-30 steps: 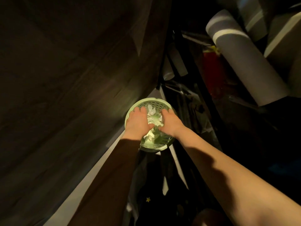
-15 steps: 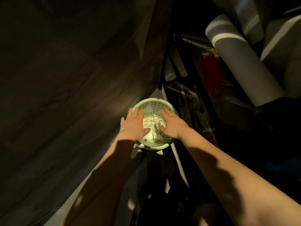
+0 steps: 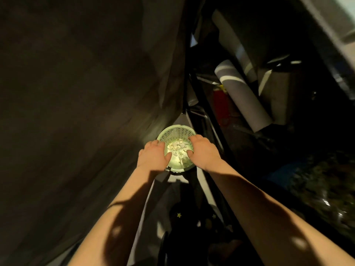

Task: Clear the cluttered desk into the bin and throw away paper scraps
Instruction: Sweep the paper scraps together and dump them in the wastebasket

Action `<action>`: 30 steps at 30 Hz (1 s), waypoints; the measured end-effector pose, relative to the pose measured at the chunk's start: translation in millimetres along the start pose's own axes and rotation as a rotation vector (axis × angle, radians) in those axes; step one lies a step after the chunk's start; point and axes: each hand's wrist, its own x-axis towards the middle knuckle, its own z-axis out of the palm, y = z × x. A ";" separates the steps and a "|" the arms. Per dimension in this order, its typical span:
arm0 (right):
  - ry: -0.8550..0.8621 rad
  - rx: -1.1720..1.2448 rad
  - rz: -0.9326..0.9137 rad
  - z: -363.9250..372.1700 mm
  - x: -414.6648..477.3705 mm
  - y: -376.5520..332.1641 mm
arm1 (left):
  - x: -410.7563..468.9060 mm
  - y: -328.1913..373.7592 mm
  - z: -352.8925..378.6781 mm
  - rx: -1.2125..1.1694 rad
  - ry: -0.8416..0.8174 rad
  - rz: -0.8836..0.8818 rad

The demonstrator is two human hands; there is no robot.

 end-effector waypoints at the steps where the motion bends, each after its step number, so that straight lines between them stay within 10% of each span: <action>1: 0.000 0.012 0.005 -10.2 -9.2 -3.6 | -8.6 3.0 -11.6 0.014 0.000 0.003; 30: 0.412 0.303 -0.067 -238.6 -291.0 -48.0 | -253.5 139.1 -237.0 -0.017 0.326 0.228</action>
